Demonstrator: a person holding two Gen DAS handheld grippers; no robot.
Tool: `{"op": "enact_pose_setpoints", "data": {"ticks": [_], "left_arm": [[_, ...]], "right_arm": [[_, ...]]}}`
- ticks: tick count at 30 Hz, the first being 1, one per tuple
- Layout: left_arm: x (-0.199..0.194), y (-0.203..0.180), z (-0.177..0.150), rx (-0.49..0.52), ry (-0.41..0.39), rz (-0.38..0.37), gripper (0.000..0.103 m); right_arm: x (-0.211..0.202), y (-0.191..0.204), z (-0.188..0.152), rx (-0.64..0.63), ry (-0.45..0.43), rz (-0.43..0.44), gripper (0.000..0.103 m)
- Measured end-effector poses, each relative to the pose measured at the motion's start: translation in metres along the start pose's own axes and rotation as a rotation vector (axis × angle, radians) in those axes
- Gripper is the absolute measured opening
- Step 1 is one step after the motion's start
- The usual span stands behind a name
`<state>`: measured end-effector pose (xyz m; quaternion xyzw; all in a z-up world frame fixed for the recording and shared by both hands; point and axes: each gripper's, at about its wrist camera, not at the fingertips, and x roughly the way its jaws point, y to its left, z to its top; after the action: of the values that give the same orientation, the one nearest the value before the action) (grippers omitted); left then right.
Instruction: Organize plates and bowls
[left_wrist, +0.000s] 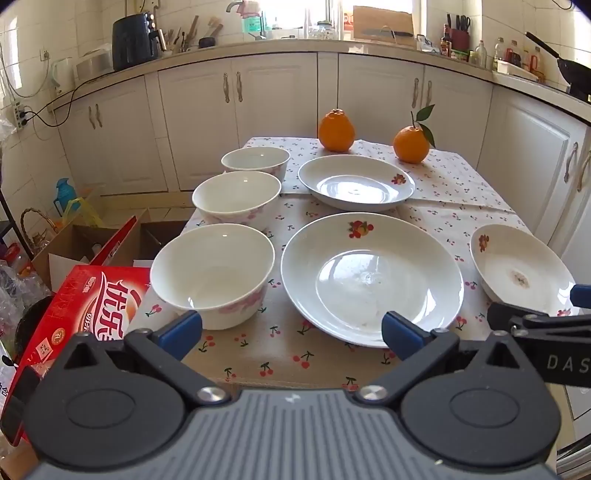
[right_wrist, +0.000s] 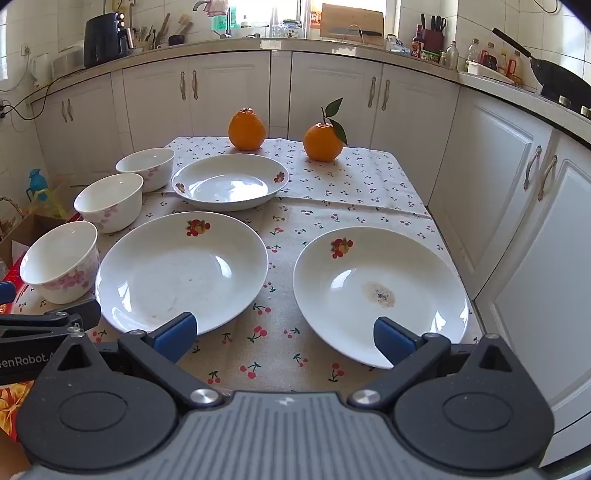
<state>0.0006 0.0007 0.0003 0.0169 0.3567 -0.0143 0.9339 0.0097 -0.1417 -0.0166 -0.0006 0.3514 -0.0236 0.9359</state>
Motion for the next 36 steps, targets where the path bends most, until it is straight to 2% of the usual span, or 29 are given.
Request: {"op": "enact_pose_setpoints", "data": {"ticks": [7, 9, 36], "left_arm": [[0.0015, 0.0071, 0.0070, 0.011, 0.001, -0.002, 0.102], [-0.0057, 0.0017, 0.0012, 0.011, -0.017, 0.010, 0.102], [-0.0035, -0.0001, 0.0007, 0.005, -0.017, 0.017, 0.102]], "right_arm": [[-0.0025, 0.0008, 0.0014, 0.003, -0.005, -0.001, 0.103], [-0.0031, 0.0003, 0.0023, 0.005, -0.005, -0.002, 0.103], [-0.0035, 0.0008, 0.0028, -0.005, -0.013, 0.003, 0.103]]}}
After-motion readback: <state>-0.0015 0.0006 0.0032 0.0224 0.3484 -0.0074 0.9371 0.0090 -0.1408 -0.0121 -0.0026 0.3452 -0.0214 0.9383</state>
